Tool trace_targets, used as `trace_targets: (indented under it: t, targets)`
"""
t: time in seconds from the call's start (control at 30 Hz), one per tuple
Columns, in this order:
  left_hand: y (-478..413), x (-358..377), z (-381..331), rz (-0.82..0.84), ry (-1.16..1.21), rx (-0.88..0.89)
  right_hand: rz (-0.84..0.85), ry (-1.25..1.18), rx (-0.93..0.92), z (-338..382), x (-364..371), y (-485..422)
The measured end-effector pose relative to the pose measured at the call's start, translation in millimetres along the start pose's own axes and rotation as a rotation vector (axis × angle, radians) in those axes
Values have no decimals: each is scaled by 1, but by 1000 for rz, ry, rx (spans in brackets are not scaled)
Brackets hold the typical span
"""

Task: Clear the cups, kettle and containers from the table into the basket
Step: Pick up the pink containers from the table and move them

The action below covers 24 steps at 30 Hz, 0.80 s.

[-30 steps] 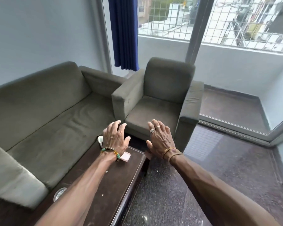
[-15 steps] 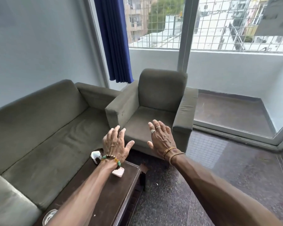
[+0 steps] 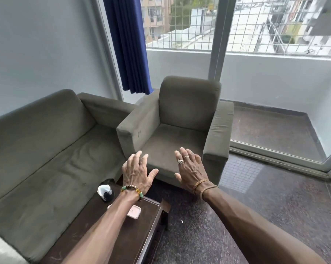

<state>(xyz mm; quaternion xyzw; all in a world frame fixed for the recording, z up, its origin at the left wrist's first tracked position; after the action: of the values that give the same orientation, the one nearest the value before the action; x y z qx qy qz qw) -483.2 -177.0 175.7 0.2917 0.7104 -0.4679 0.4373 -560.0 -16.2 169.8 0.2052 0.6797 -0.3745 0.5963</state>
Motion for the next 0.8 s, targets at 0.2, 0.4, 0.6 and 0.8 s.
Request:
trace_targets:
  t: [0.2, 0.4, 0.6, 0.8]
  targets:
    - [-53, 14, 23, 13, -17, -22, 7, -2, -6, 3, 4, -61]
    - [-82, 24, 66, 39, -59, -105, 46, -19, -95, 34, 22, -114]
    - [-78, 31, 141, 38, -103, -315, 36, -118, -295, 99, 51, -171]
    - [-38, 42, 211, 18, -143, -665, 100, -253, -564, 182, 101, -199]
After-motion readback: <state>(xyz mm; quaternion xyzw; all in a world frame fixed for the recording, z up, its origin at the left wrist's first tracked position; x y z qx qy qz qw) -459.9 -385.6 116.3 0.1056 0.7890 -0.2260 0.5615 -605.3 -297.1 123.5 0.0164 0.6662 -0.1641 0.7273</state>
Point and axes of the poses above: each hand's wrist, its own y-axis away from the middle knuckle, its own x-axis out of the palm, z = x × y, the point moved 9 cm from there along -y, towards the middle knuckle, and after that the axes turned 8 degrees about -z, right-handed, at the moved point
